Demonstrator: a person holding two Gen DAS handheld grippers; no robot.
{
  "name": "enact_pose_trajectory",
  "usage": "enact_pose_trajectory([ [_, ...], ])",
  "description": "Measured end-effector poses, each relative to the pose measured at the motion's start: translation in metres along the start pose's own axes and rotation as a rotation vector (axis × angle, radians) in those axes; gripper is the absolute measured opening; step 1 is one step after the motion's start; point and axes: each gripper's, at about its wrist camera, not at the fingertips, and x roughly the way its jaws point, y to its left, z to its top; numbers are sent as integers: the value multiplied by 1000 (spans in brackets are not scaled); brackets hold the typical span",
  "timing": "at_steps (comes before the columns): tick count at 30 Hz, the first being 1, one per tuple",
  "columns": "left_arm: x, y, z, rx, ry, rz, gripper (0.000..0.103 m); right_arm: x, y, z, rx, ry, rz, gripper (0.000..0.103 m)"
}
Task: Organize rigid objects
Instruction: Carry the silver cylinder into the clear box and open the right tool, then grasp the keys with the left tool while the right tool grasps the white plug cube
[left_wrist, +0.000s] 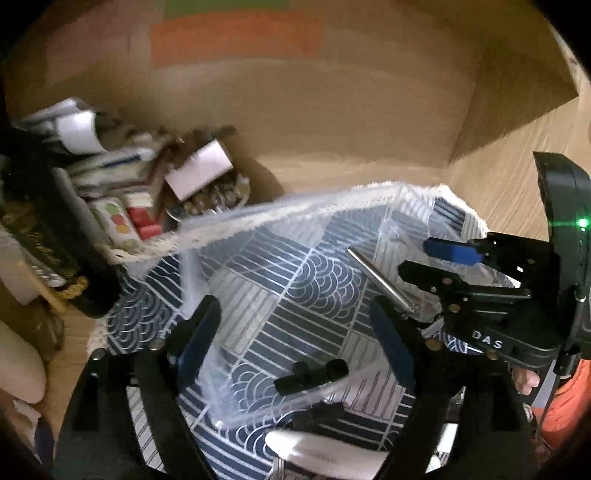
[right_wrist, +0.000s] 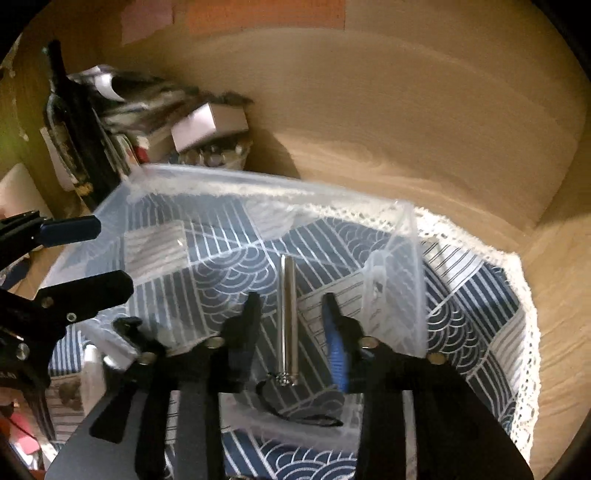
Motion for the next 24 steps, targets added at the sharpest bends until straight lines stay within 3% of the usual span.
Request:
enact_pose_trajectory([
  [12,-87,10,-31,-12,-133,62,100,-94,27,-21,-6,-203,-20,60],
  [17,-96,18,-59,-33,-108,75,100,-106,33,-48,8,-201,-13,61],
  [24,-74,19,-107,-42,-7,73,100,-99,32,-93,65,-129,16,61],
])
